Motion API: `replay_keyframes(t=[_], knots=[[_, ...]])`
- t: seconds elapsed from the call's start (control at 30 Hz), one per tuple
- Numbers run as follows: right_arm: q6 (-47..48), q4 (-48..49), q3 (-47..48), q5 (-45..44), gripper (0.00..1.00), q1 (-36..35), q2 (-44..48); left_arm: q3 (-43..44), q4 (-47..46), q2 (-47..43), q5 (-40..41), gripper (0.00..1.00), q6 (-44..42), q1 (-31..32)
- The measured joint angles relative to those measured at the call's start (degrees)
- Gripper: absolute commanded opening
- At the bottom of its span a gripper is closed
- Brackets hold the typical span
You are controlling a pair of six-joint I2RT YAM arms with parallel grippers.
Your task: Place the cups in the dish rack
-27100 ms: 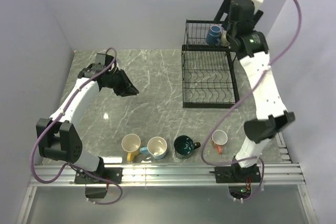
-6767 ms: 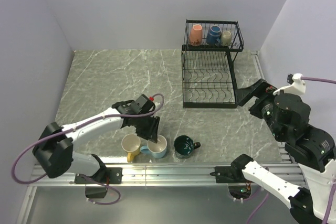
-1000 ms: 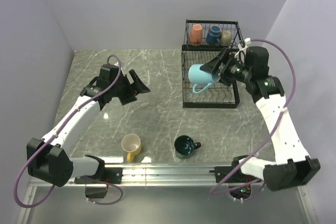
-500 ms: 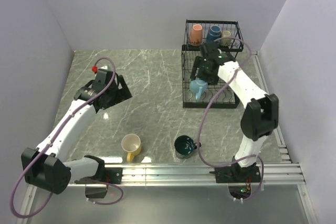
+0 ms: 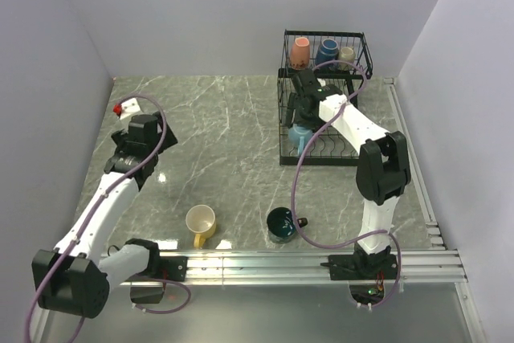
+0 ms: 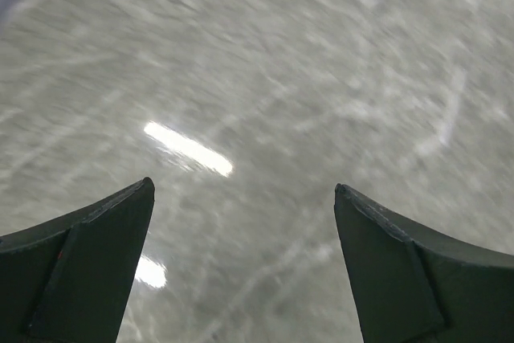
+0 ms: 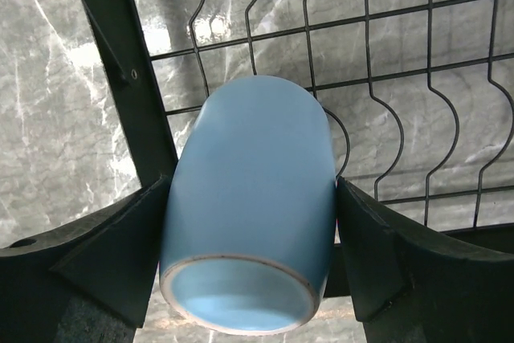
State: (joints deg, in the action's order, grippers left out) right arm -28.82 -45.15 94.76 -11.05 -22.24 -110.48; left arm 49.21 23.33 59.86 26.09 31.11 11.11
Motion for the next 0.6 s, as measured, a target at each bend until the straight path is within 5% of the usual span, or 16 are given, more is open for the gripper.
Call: replay_keyframes(t=[0.13,0.6], knots=[[0.20,0.26,-0.33,0.15,0.89,-0.09,-0.37,-1.95,-8.09,4.52,4.00,0.99,-4.09,-5.42],[1.25,0.98,-0.35,1.79,0.92,-0.11,-0.81,10.27,-28.41,42.25,2.80,0.99,-16.94,-20.48]])
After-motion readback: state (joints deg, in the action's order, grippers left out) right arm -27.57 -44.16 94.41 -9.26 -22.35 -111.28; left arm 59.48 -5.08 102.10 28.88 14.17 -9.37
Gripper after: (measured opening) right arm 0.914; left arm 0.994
